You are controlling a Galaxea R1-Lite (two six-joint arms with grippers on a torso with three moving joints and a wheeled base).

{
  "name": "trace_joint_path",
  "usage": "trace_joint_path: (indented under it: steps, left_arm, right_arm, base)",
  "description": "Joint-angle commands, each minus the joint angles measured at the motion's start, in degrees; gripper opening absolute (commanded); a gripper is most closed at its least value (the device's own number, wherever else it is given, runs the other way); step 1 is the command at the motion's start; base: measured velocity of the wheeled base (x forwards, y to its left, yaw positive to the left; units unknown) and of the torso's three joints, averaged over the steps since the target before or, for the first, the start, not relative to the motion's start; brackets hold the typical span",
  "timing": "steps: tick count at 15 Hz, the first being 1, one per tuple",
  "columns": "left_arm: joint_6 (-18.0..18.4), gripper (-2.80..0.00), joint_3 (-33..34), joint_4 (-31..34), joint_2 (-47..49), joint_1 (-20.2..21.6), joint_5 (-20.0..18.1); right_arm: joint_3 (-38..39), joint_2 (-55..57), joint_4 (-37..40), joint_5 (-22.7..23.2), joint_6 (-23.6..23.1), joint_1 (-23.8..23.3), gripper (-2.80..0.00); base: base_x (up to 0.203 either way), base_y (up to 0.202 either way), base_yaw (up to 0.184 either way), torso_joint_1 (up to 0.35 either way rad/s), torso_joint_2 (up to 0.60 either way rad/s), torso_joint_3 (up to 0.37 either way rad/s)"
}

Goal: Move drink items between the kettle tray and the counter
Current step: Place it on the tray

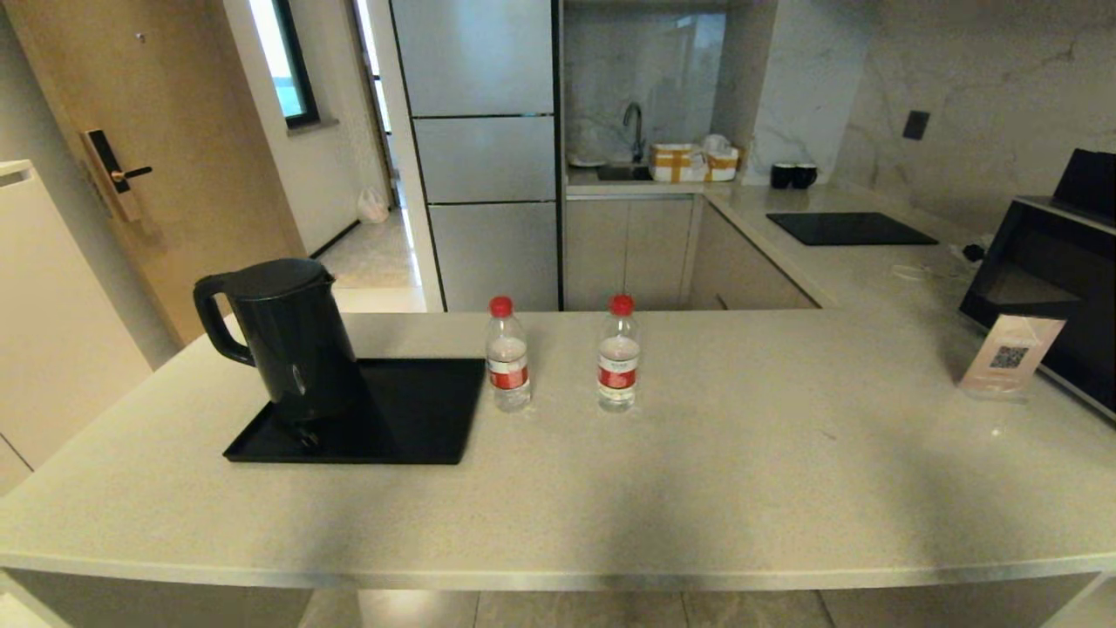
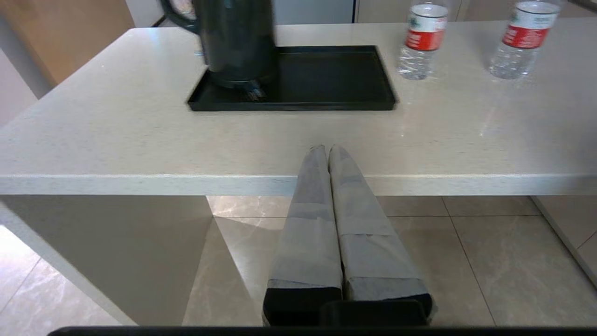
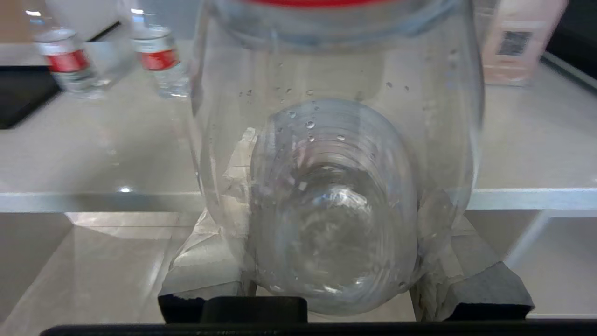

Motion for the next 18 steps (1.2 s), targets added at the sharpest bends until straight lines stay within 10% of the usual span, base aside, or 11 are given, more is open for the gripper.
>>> trace_joint_path:
  steps: [1,18]
  left_arm:
    - [0.0,-2.80,0.0,0.0,-0.1,0.0,0.0]
    - [-0.2,-2.80,0.0,0.0,0.0,0.0,0.1]
  right_arm:
    - [0.1,0.1,0.0,0.0,0.0,0.0,-2.80]
    - [0.1,0.1,0.0,0.0,0.0,0.0,-2.80]
  base:
    - [0.000,0.197,-0.010,-0.001,-0.01,0.004]
    - [0.000,0.190,-0.009,0.002,0.00,0.002]
